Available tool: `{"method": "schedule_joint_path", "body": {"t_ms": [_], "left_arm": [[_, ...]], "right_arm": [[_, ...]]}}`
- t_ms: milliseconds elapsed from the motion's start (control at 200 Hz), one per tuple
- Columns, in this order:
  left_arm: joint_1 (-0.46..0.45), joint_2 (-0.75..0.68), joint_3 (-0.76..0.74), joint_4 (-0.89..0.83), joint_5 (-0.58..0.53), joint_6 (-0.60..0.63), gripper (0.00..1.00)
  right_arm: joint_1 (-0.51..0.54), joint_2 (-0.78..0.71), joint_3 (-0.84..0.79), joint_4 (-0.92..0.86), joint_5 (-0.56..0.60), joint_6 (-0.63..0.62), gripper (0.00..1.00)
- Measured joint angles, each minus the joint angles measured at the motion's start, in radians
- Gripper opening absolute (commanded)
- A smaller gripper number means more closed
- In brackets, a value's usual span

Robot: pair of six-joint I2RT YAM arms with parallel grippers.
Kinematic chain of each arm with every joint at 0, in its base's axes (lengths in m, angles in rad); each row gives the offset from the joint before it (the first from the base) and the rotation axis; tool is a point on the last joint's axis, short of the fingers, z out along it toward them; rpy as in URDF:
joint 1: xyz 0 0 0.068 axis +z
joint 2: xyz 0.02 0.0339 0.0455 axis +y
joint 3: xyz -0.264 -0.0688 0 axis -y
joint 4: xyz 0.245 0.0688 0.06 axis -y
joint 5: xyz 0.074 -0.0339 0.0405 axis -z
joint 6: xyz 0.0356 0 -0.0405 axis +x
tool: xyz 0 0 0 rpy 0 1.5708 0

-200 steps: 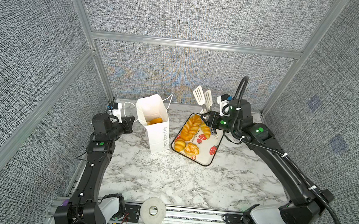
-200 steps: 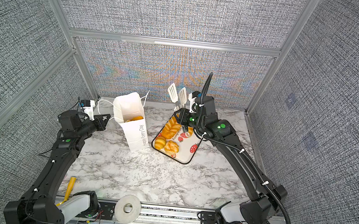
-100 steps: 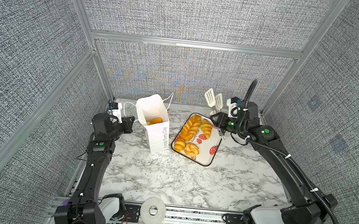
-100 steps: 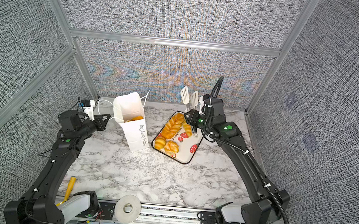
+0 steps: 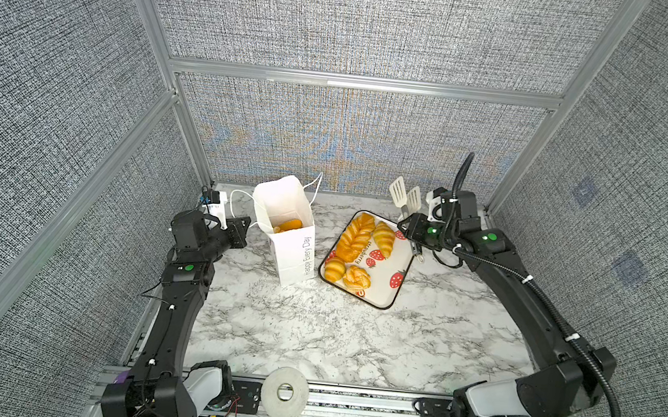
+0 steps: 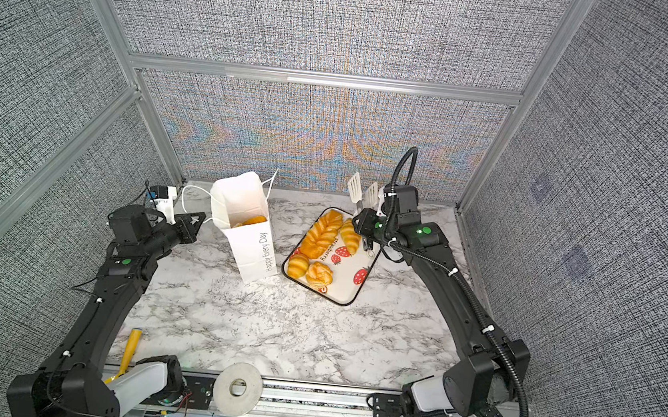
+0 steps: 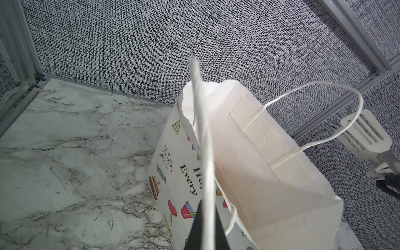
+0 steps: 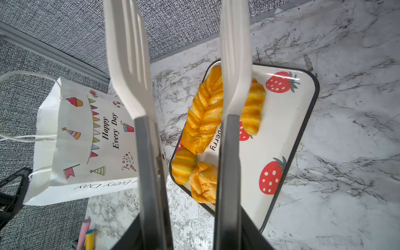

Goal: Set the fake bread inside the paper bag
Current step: 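Swing the empty tongs back over the tray and lower toward the breads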

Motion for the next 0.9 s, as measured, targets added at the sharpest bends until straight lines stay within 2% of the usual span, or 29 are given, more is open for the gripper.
{"method": "schedule_joint_path", "body": {"t_ms": [900], "left_arm": [[0.0,0.003,0.0,0.0,0.0,0.0,0.0]], "right_arm": [[-0.031,0.221,-0.053,-0.025,0.015,-0.02,0.47]]}}
